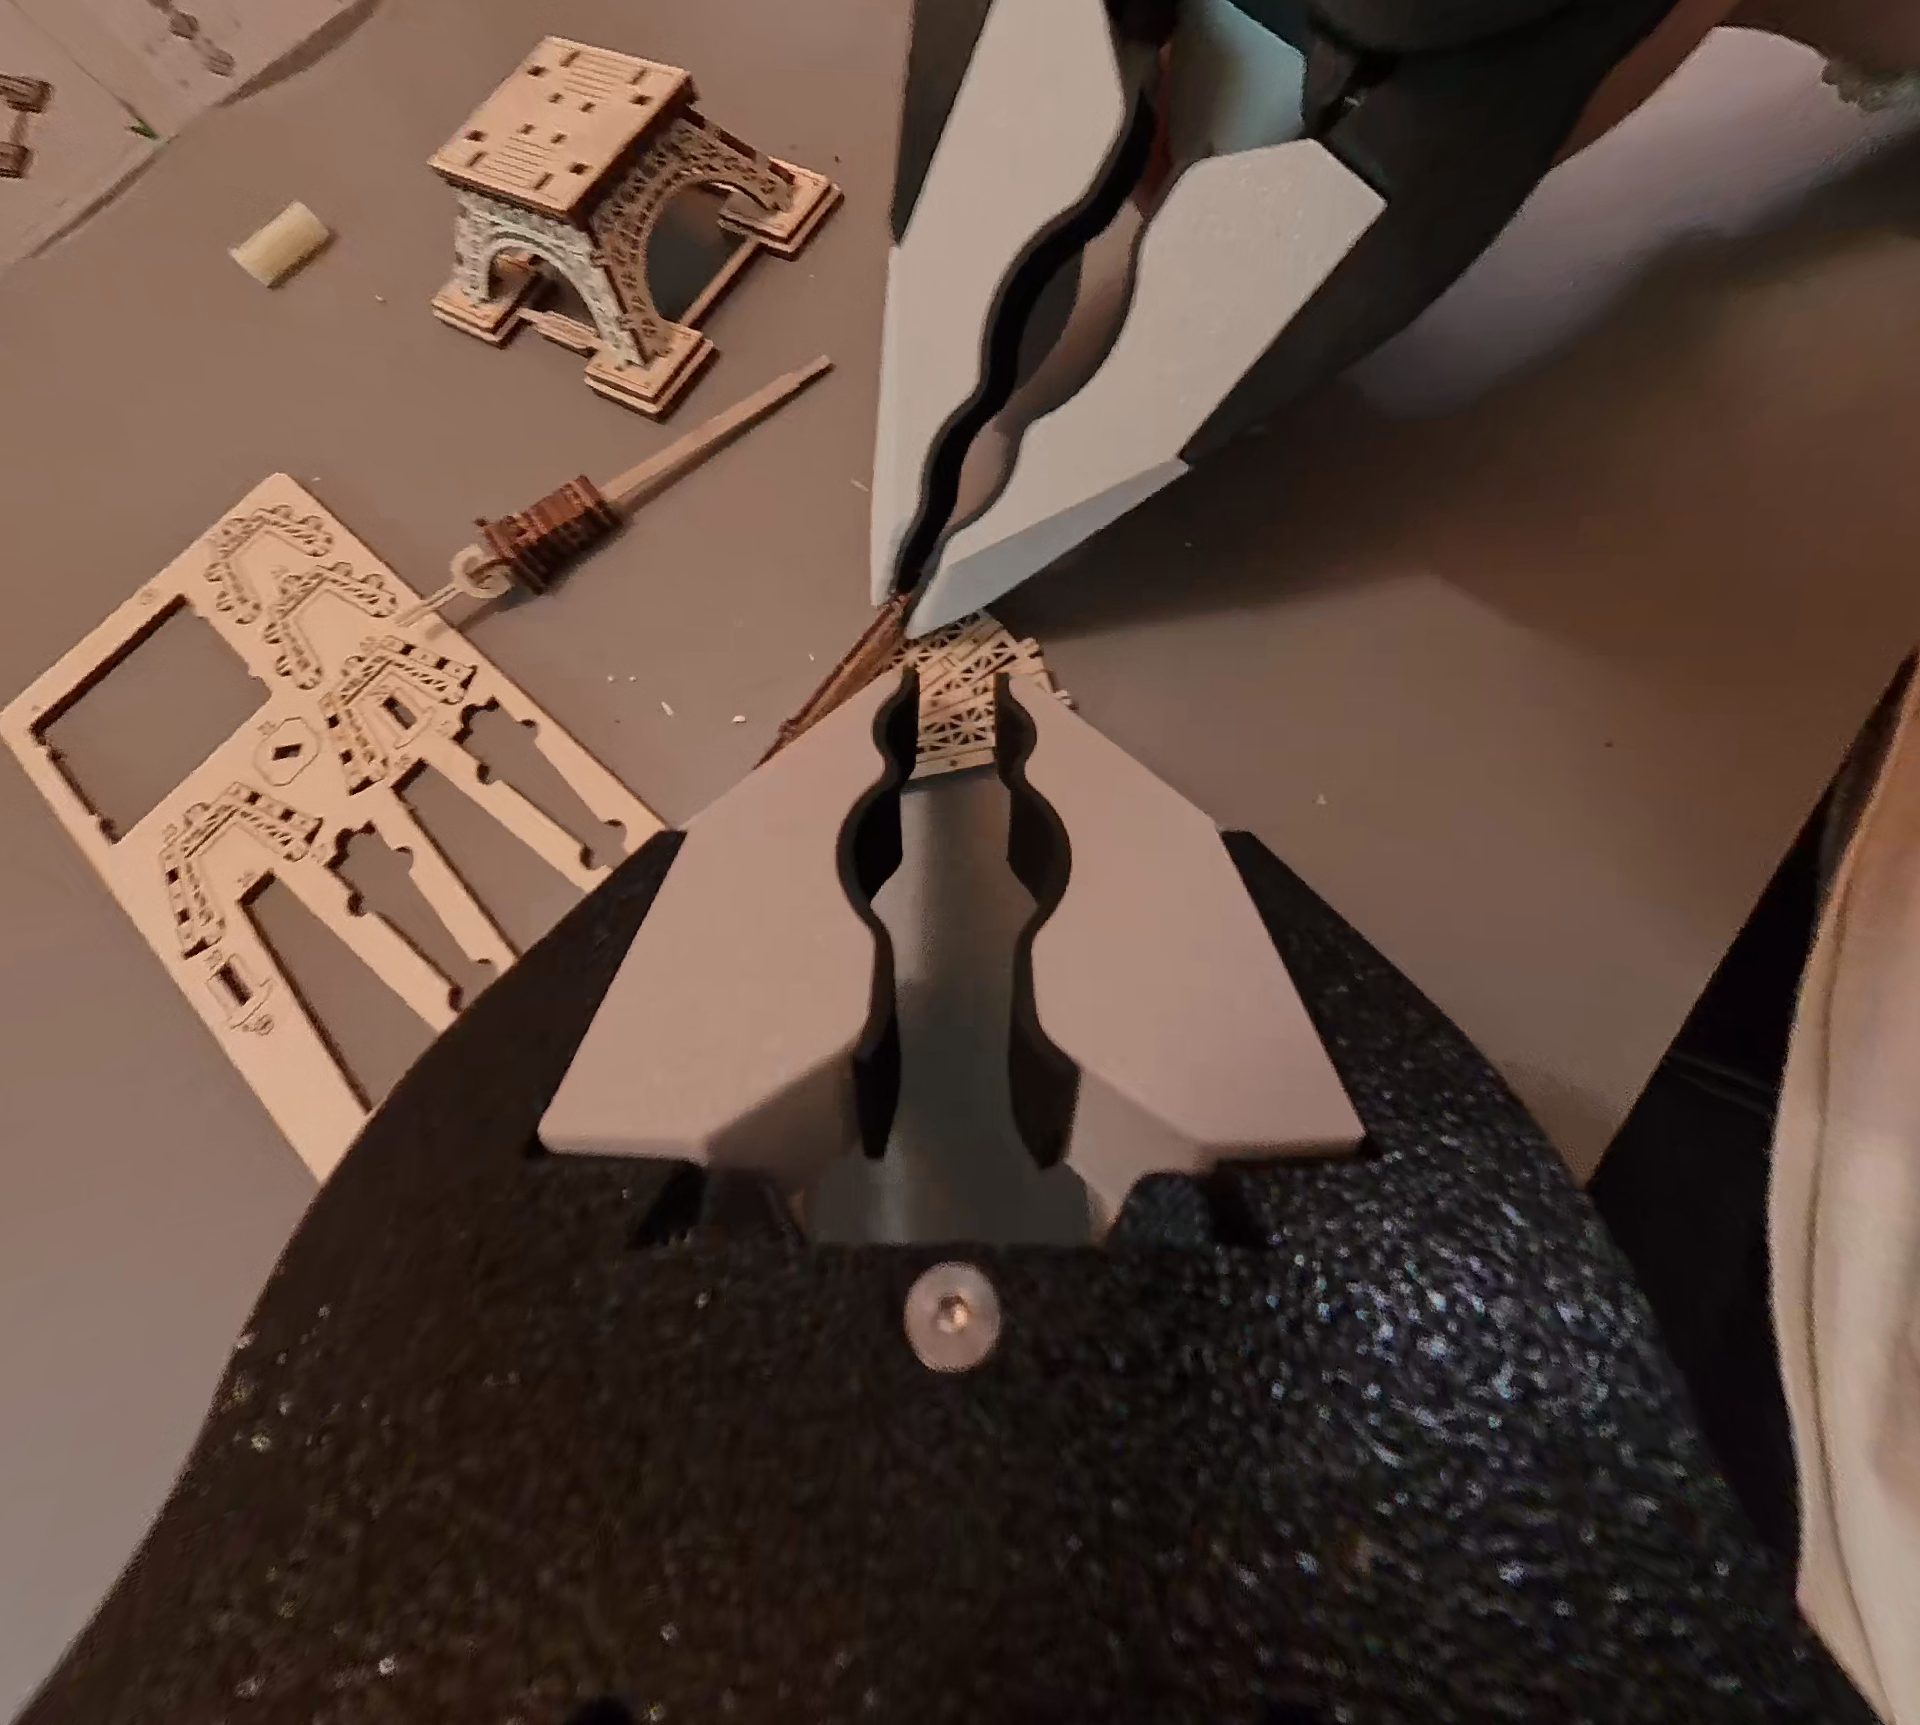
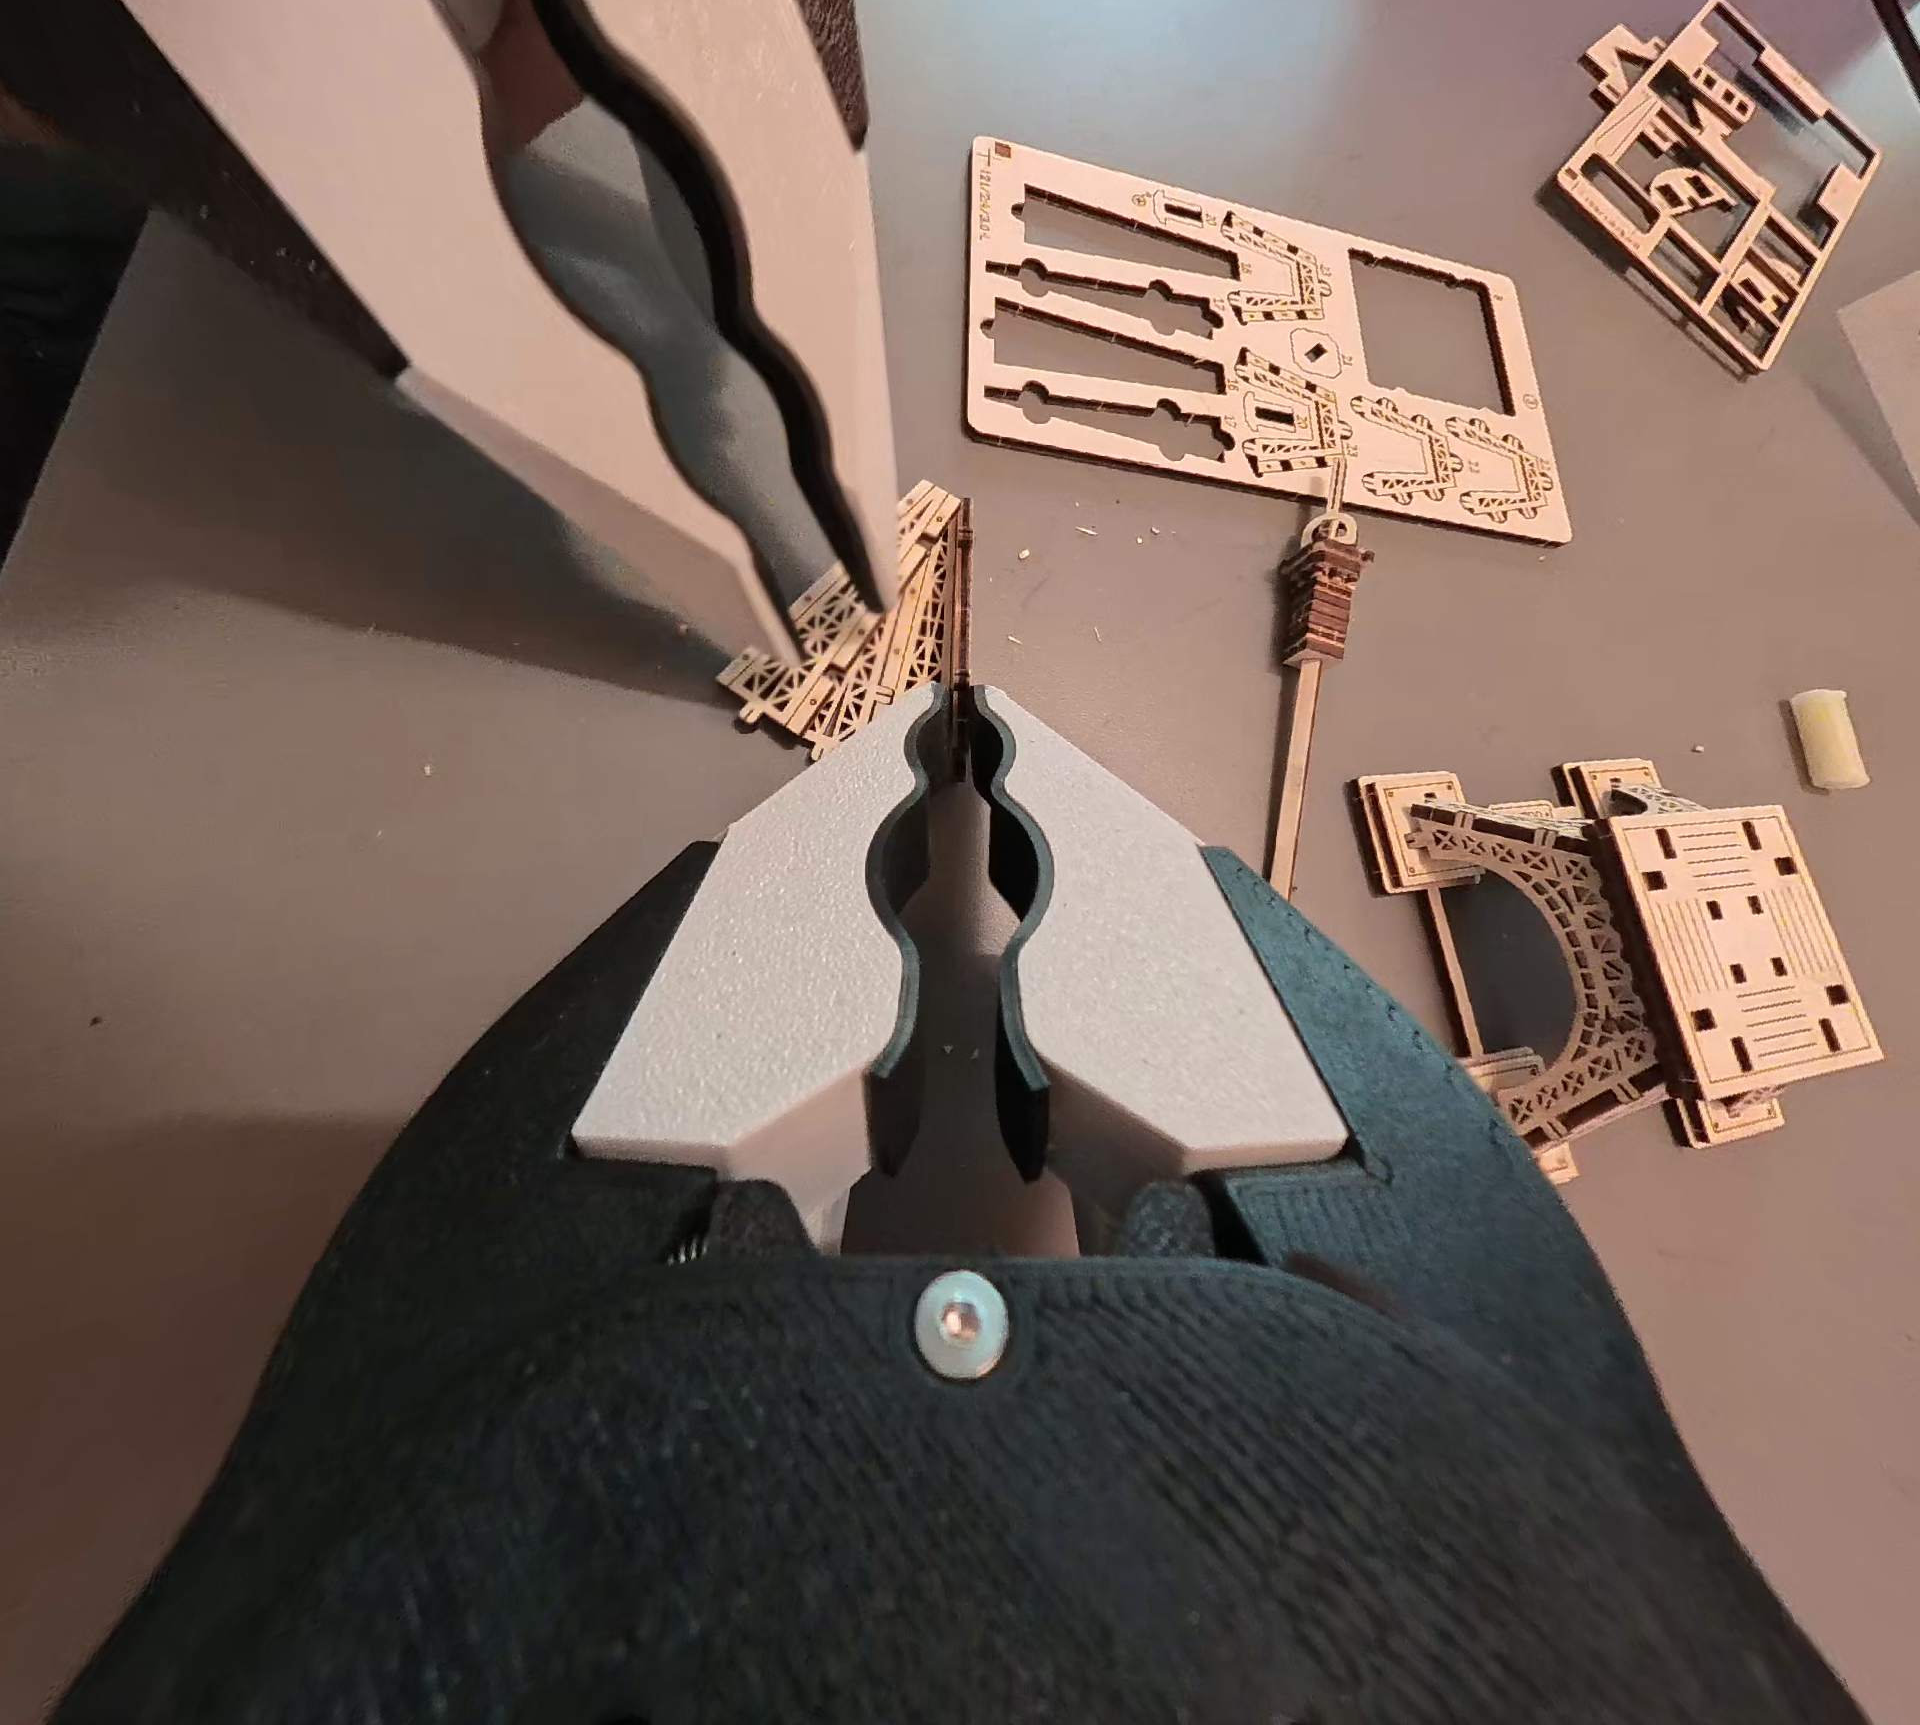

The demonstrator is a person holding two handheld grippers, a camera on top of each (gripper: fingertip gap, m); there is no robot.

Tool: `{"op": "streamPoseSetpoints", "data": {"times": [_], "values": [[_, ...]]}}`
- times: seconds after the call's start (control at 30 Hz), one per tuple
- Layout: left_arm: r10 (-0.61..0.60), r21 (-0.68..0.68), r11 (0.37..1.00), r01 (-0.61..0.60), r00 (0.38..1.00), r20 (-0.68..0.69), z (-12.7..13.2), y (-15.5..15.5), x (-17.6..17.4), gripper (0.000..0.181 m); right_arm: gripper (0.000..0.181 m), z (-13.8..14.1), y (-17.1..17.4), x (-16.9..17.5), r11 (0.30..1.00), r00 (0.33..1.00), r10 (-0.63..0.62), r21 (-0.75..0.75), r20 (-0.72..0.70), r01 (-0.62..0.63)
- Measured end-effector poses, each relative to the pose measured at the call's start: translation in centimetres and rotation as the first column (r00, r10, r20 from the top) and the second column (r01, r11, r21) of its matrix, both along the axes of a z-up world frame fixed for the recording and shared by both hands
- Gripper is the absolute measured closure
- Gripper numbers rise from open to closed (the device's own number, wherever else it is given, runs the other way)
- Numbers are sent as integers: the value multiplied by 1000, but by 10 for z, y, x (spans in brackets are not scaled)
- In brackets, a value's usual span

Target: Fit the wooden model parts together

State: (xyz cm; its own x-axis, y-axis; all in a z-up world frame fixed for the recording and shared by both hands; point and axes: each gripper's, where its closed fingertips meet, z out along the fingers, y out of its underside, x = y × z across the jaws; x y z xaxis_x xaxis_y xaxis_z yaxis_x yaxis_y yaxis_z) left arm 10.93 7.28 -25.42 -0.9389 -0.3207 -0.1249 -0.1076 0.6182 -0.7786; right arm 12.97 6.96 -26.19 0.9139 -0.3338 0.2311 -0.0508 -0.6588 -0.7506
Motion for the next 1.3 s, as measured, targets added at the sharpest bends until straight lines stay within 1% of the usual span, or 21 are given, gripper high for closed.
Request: {"op": "streamPoseSetpoints", "data": {"times": [0.1,0.2,0.3,0.43,0.53,0.6,0.63,0.7,0.77,0.83,0.93,1.13,1.23,1.3], "values": [[30,9,1000,-30,999,11,1,6,4,169,180,0,0,0,1000,1000,4,-2,5,-4],[60,37,997,-63,996,60,-2,13,15,169,180,0,0,0,1000,1000,4,-2,5,-4],[55,39,998,-57,998,44,-4,10,13,169,180,0,0,0,1000,1000,2,-2,7,-2],[88,49,995,-87,996,-19,-8,12,9,176,180,0,0,0,1000,1000,1,-3,9,-1],[125,61,990,-124,992,-29,-9,14,7,176,180,0,0,0,1000,1000,1,-4,10,-1],[146,68,987,-144,989,-21,-8,14,7,172,180,0,0,0,1000,1000,1,-4,10,-1],[144,60,988,-143,989,-12,-6,13,7,168,180,0,0,0,1000,1000,1,-3,9,-1],[129,38,991,-129,992,14,-1,10,8,167,180,0,0,0,1000,1000,1,-4,12,-1],[73,45,996,-75,996,42,1,7,7,163,180,0,0,0,1000,1000,1,-5,14,-1],[-47,79,996,40,996,80,-1,5,0,162,180,0,0,0,1000,1000,1,-5,14,-1],[-220,141,969,203,968,121,-6,7,-9,155,180,0,0,0,1000,1000,2,-4,11,-1],[-370,159,922,354,925,85,-4,12,-11,145,180,0,0,0,1000,1000,2,-4,10,-2],[-429,141,896,420,903,32,1,18,-11,148,180,0,0,0,1000,1000,2,-4,10,-2],[-471,185,869,459,882,27,-1,23,-7,148,180,0,0,0,1000,1000,2,-4,11,-2]]}}
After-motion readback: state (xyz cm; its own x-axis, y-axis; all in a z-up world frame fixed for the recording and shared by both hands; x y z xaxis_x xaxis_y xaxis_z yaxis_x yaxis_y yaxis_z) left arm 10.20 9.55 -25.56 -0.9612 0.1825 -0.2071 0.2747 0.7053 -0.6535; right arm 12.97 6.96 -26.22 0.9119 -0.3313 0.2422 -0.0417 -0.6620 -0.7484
